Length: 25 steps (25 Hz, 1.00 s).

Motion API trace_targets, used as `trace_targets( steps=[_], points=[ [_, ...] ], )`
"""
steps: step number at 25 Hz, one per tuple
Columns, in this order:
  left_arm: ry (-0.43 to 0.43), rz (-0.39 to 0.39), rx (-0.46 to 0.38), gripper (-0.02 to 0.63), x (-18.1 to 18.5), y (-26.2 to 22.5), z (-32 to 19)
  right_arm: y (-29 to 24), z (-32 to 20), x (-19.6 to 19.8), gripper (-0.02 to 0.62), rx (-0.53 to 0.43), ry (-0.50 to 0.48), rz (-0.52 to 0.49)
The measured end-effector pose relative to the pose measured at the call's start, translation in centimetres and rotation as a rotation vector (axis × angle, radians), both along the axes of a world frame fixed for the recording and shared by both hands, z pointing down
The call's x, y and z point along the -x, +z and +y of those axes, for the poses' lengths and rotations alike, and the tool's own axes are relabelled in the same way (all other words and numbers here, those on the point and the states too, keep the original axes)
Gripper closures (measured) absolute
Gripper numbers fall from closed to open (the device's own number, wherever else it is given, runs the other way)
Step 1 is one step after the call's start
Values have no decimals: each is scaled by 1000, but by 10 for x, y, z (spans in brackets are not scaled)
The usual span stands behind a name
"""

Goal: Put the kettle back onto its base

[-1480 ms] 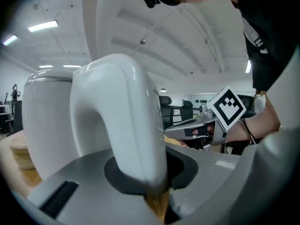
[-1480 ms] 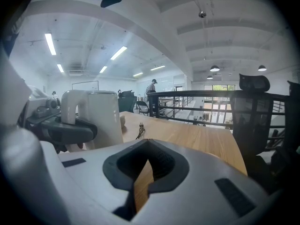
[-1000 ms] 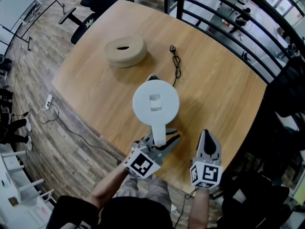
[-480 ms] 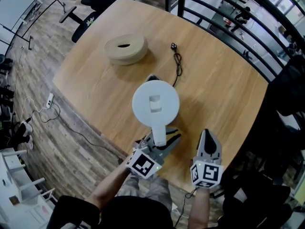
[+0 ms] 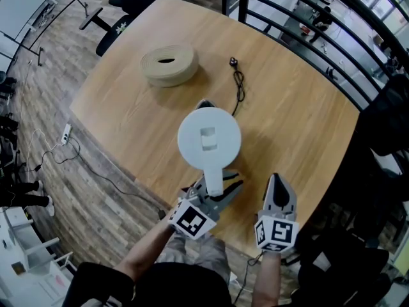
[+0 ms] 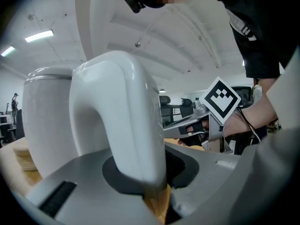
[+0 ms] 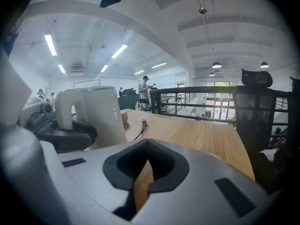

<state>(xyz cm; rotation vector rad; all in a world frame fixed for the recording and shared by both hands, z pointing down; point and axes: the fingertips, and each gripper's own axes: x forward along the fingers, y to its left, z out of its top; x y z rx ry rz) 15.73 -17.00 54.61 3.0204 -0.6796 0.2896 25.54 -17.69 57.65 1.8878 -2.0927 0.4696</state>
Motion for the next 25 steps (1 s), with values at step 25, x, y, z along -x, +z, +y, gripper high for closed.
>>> trace_targets(
  steps=[25],
  points=[
    [83,-39,-27,522,-3,7,9,-1,-3,13,597,-11,-28,-5]
  ],
)
